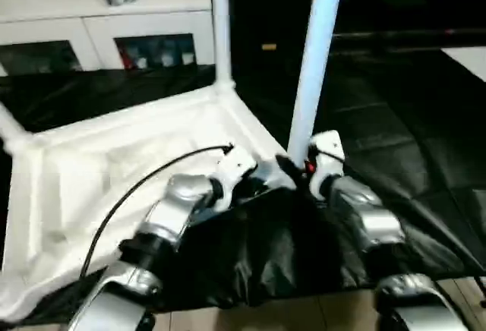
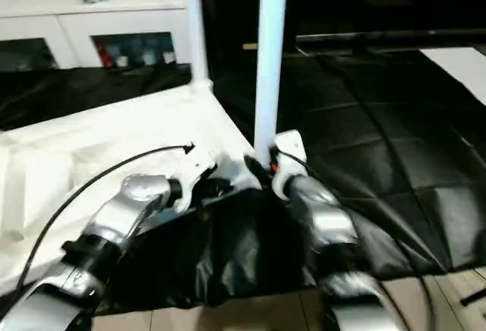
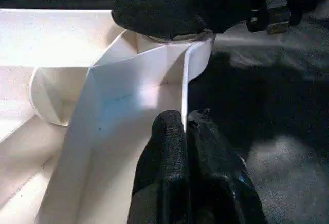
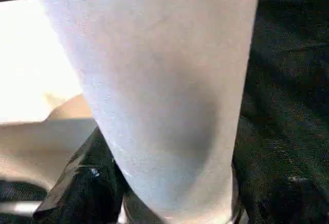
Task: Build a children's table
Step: Rotate leg to tighten
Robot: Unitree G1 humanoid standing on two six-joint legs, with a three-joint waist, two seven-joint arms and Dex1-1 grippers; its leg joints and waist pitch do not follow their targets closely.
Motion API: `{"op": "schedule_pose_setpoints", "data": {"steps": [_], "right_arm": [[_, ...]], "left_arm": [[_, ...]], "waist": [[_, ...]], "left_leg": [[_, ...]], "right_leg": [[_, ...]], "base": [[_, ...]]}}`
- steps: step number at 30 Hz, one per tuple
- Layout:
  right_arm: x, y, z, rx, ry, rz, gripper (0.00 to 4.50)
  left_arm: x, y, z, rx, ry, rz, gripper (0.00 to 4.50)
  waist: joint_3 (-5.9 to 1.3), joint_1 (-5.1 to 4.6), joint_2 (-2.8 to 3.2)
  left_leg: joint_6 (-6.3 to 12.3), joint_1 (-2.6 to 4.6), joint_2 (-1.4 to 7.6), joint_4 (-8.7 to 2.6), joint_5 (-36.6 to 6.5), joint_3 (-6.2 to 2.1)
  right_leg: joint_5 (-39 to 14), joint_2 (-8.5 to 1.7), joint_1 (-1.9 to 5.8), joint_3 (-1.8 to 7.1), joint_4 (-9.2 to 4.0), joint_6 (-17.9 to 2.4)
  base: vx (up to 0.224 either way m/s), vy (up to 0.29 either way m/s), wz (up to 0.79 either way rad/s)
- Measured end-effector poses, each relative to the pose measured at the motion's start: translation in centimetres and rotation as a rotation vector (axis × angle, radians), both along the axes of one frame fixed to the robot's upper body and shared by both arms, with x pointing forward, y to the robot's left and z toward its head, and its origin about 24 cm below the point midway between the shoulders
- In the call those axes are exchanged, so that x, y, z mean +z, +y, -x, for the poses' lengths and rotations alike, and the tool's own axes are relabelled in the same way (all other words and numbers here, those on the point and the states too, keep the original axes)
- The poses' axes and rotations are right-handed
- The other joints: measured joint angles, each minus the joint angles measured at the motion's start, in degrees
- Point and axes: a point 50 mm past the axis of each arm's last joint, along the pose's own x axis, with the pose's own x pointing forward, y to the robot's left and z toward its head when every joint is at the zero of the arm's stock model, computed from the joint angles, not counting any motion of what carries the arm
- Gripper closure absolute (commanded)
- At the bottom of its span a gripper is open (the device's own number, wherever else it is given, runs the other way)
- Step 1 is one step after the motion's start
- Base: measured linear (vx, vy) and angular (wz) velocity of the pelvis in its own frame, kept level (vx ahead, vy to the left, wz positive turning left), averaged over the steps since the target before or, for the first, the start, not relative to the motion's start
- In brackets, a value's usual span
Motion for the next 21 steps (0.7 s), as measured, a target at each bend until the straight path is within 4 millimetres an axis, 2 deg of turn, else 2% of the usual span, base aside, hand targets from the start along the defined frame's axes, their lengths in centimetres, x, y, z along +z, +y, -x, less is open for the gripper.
{"op": "schedule_pose_setpoints", "data": {"steps": [2,3,8,12,16,21], "right_arm": [[-0.1,0.1,0.0,-0.003,-0.015,0.001,1.99],[-0.1,0.1,0.0,-0.004,-0.023,-0.002,1.43],[0.0,0.3,0.1,0.035,-0.031,-0.018,1.01],[0.1,0.1,0.4,0.168,-0.047,0.045,0.66],[0.1,-0.9,1.4,0.321,-0.061,0.069,0.66],[0.6,-2.6,2.9,0.534,-0.044,0.089,0.66]], "left_arm": [[0.0,0.0,0.0,-0.002,-0.001,0.001,4.50],[0.0,0.0,0.0,-0.005,0.001,0.003,4.50],[0.1,0.4,0.0,-0.022,0.002,0.003,4.50],[0.3,1.3,0.2,-0.076,0.007,0.004,4.50],[0.5,1.8,1.0,-0.158,0.022,0.016,4.50],[0.5,2.4,1.6,-0.251,0.053,0.028,4.50]], "waist": [[-0.02,-0.02,0.03],[-0.03,-0.02,0.04],[-0.01,0.01,0.01],[0.00,0.03,0.00],[-0.01,0.48,0.01],[0.01,1.68,0.04]], "left_leg": [[0.00,0.00,0.00,0.00,0.00,0.00],[0.00,-0.01,0.00,0.00,0.00,0.00],[0.01,-0.01,0.03,-0.03,0.00,-0.01],[0.01,-0.05,0.05,-0.08,0.00,-0.02],[0.04,-0.12,0.05,-0.12,-0.03,-0.02],[0.31,-0.21,0.09,-0.16,0.09,-0.02]], "right_leg": [[0.01,0.00,0.01,0.01,0.01,-0.02],[0.03,0.00,0.01,0.00,0.01,-0.04],[0.20,0.01,-0.01,-0.04,0.06,-0.33],[0.21,0.02,-0.08,-0.08,0.09,-0.35],[0.21,0.02,-0.08,-0.07,0.09,-0.34],[0.20,0.05,-0.15,-0.13,0.10,-0.32]], "base": [[0.000,0.000,0.00],[0.000,0.000,0.00],[0.000,0.000,0.00],[0.000,0.000,0.00],[0.000,0.000,0.00],[0.000,0.000,0.00]]}}
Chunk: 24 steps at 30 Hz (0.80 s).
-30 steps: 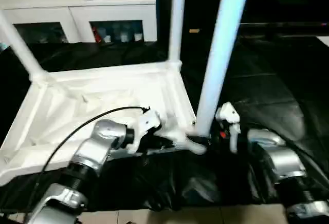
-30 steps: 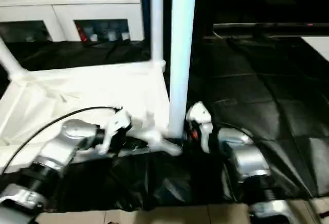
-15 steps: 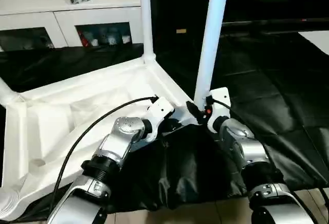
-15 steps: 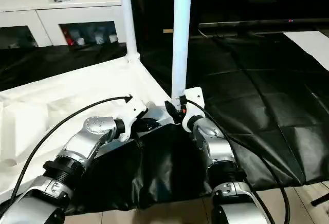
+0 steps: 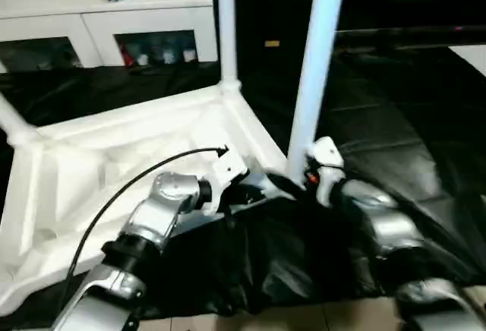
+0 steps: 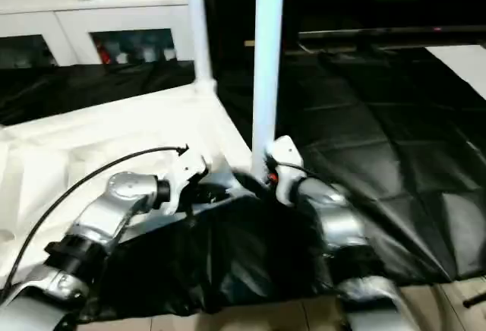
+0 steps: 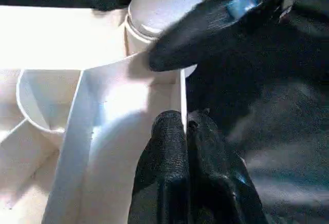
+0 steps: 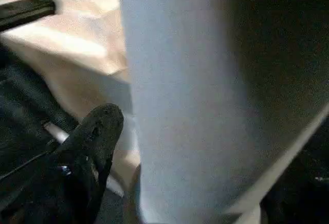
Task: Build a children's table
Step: Rotate leg to tighten
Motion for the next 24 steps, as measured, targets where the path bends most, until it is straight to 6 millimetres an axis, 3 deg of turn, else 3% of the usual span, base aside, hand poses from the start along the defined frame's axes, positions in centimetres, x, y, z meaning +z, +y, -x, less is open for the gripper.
{"op": "schedule_pose_setpoints", "data": {"steps": [7,8,16,24], "right_arm": [[0.4,-1.4,1.4,0.173,0.073,0.015,1.02],[0.5,-1.5,1.5,0.191,0.081,0.019,1.26],[0.7,-1.4,2.1,0.254,0.096,0.045,1.83],[0.5,-1.4,2.3,0.234,0.102,0.036,1.98]], "left_arm": [[-0.1,0.7,0.7,-0.093,0.025,-0.007,4.50],[-0.1,0.8,0.8,-0.103,0.030,-0.008,4.50],[-0.1,1.5,1.2,-0.142,0.053,-0.009,4.50],[-0.2,1.3,1.2,-0.134,0.047,-0.009,4.50]], "waist": [[0.02,1.27,-0.03],[0.02,1.39,-0.03],[0.04,1.51,-0.09],[0.02,1.65,-0.07]], "left_leg": [[-0.25,0.02,0.04,0.08,-0.12,0.02],[-0.25,0.02,0.04,0.10,-0.12,0.03],[-0.26,0.02,0.04,0.12,-0.12,0.04],[-0.26,0.05,0.04,0.12,-0.12,0.04]], "right_leg": [[0.00,0.01,0.04,0.01,0.01,0.01],[-0.01,0.01,0.05,0.02,0.01,0.01],[-0.01,0.00,0.07,0.04,0.01,0.01],[-0.01,0.00,0.14,0.05,0.01,0.02]], "base": [[0.000,0.000,0.00],[0.000,0.000,0.00],[0.000,0.000,0.00],[0.000,0.000,0.00]]}}
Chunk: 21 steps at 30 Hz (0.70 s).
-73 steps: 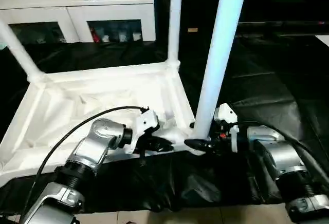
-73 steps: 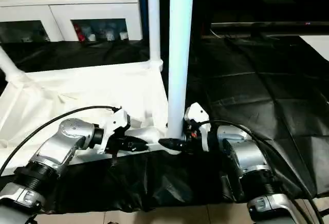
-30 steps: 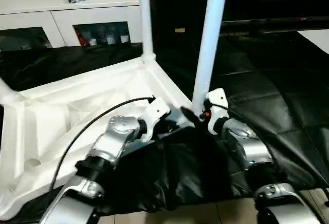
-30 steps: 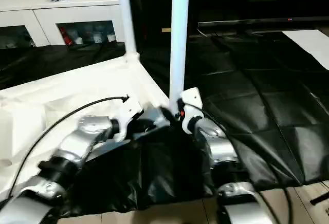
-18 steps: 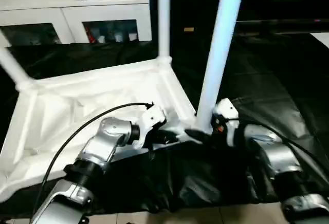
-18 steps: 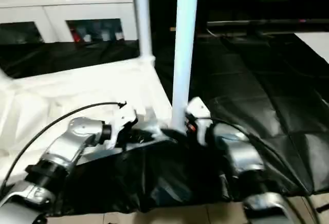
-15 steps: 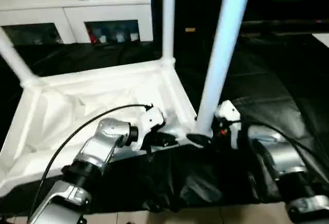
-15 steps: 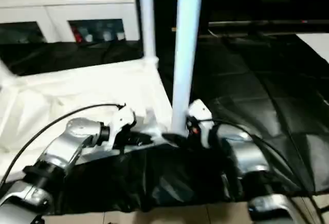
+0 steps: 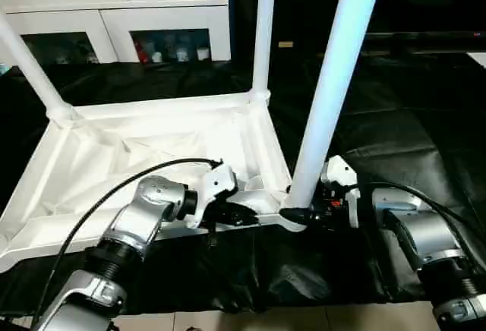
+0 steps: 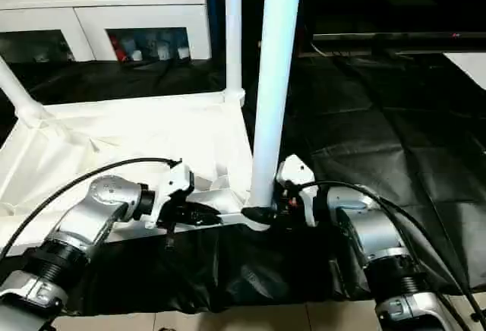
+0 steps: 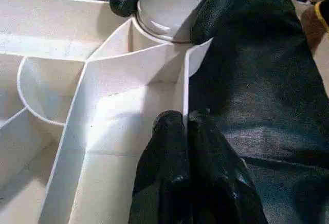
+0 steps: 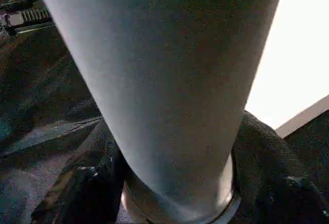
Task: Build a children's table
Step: Rotate leg to tighten
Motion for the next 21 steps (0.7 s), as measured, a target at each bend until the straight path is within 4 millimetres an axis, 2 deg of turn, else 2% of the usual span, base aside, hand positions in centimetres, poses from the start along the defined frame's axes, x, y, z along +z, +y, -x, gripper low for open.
{"op": "schedule_pose_setpoints", "data": {"steps": [4,12,16,17,19,20,21], "right_arm": [[-0.6,0.4,-0.7,-0.179,-0.020,-0.056,1.98],[-1.3,1.8,-3.4,-0.582,-0.066,-0.059,2.00],[-1.2,2.9,-4.4,-0.677,-0.079,-0.044,2.00],[-1.2,3.0,-4.5,-0.692,-0.077,-0.049,1.65],[-1.2,3.1,-4.6,-0.699,-0.080,-0.055,1.65],[-1.2,3.1,-4.6,-0.700,-0.080,-0.057,1.41],[-1.2,3.1,-4.6,-0.700,-0.080,-0.057,1.41]], "left_arm": [[-0.2,-0.6,-0.6,0.092,-0.030,0.003,4.50],[-0.3,-3.2,-2.5,0.297,-0.077,-0.007,4.50],[-0.4,-3.6,-2.9,0.356,-0.093,-0.011,4.50],[-0.3,-3.6,-3.0,0.360,-0.099,-0.014,4.50],[-0.3,-3.6,-3.0,0.358,-0.109,-0.014,4.50],[-0.3,-3.6,-3.0,0.357,-0.111,-0.014,4.50],[-0.3,-3.6,-3.0,0.356,-0.112,-0.013,4.50]], "waist": [[0.00,-0.31,-0.01],[0.00,-2.26,0.02],[-0.06,-3.33,0.12],[-0.06,-3.40,0.11],[-0.07,-3.38,0.12],[-0.07,-3.37,0.12],[-0.07,-3.37,0.12]], "left_leg": [[-0.02,0.09,-0.01,0.03,0.01,0.00],[-0.01,0.15,-0.16,0.10,0.02,0.00],[-0.01,0.15,-0.19,0.10,0.02,0.00],[-0.01,0.14,-0.19,0.08,0.02,-0.01],[-0.01,0.14,-0.19,0.07,0.02,-0.02],[-0.01,0.14,-0.19,0.07,0.02,-0.02],[-0.01,0.15,-0.19,0.06,0.02,-0.02]], "right_leg": [[-0.16,0.00,0.06,0.03,0.00,0.27],[-0.22,-0.14,0.07,0.09,-0.16,0.36],[-0.21,-0.19,0.06,0.09,-0.15,0.35],[-0.21,-0.19,0.04,0.06,-0.14,0.35],[-0.19,-0.18,0.05,0.06,-0.11,0.33],[-0.18,-0.18,0.05,0.06,-0.10,0.30],[-0.17,-0.18,0.05,0.06,-0.09,0.29]], "base": [[0.000,0.000,0.00],[0.000,0.000,0.00],[0.000,0.000,0.00],[0.000,0.000,0.00],[0.000,0.000,0.00],[0.000,0.000,0.00],[0.000,0.000,0.00]]}}
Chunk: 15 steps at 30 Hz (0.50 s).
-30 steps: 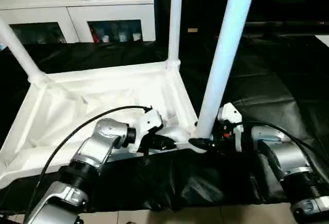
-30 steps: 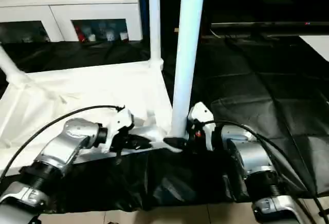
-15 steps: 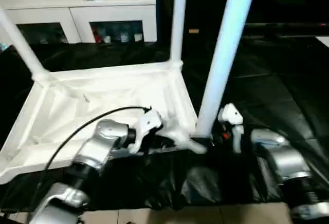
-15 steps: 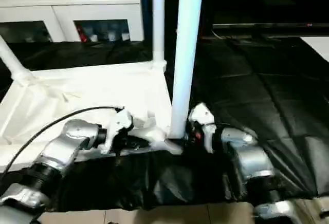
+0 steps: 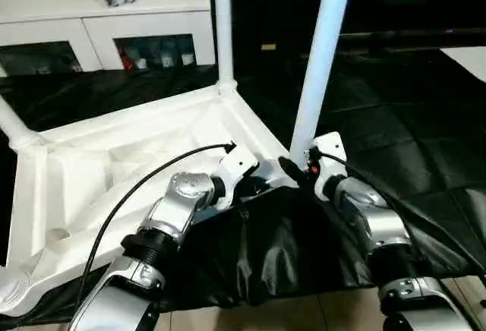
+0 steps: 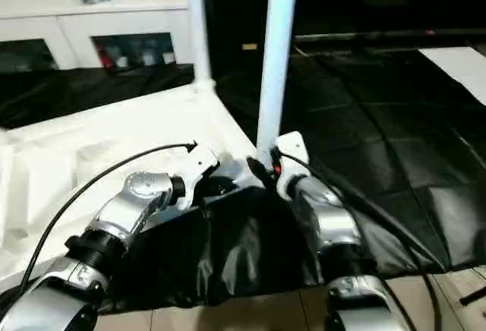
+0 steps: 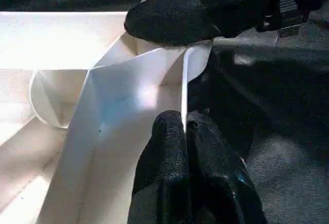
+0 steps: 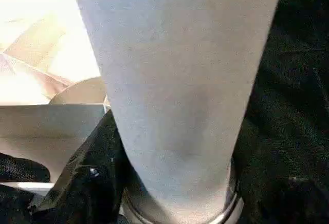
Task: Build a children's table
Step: Rotate leg to tighten
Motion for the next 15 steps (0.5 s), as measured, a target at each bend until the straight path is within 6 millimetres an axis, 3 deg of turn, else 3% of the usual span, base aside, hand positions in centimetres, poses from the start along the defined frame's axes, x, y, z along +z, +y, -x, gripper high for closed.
{"op": "schedule_pose_setpoints", "data": {"steps": [4,5,7,12,15], "right_arm": [[0.0,0.1,0.0,0.014,-0.001,-0.009,1.07],[0.1,-0.1,0.1,0.023,-0.003,-0.006,0.81],[0.2,-0.4,0.2,0.051,-0.008,0.001,0.81],[0.6,-3.6,1.7,0.200,-0.023,0.081,0.81],[1.3,-5.6,2.5,0.258,-0.027,0.096,0.81]], "left_arm": [[0.0,0.0,0.0,-0.001,-0.005,0.000,4.50],[0.0,0.0,0.0,-0.002,-0.006,0.000,4.50],[0.1,-0.1,0.0,-0.009,-0.009,0.000,4.50],[0.3,-1.0,0.5,-0.083,-0.020,0.004,4.50],[0.4,-1.2,0.6,-0.098,-0.026,0.006,4.50]], "waist": [[0.00,0.02,0.00],[0.00,0.05,0.00],[0.01,0.15,0.02],[0.08,1.72,0.25],[0.05,2.10,0.35]], "left_leg": [[0.00,0.00,0.01,-0.01,0.00,0.00],[0.00,-0.01,0.01,-0.01,0.00,0.00],[0.00,-0.03,0.01,-0.01,0.00,0.00],[0.02,-0.15,0.01,-0.10,0.00,0.10],[0.06,-0.25,0.04,-0.12,0.03,0.11]], "right_leg": [[0.01,0.00,0.00,-0.01,0.01,-0.01],[0.01,0.00,0.00,-0.01,0.01,-0.01],[0.00,0.00,-0.01,-0.01,0.01,-0.01],[0.16,-0.02,0.01,0.04,0.02,-0.27],[0.17,-0.01,-0.01,0.02,0.05,-0.27]], "base": [[0.000,0.000,0.00],[0.000,0.000,0.00],[0.000,0.000,0.00],[0.000,0.000,0.00],[0.000,0.000,0.00]]}}
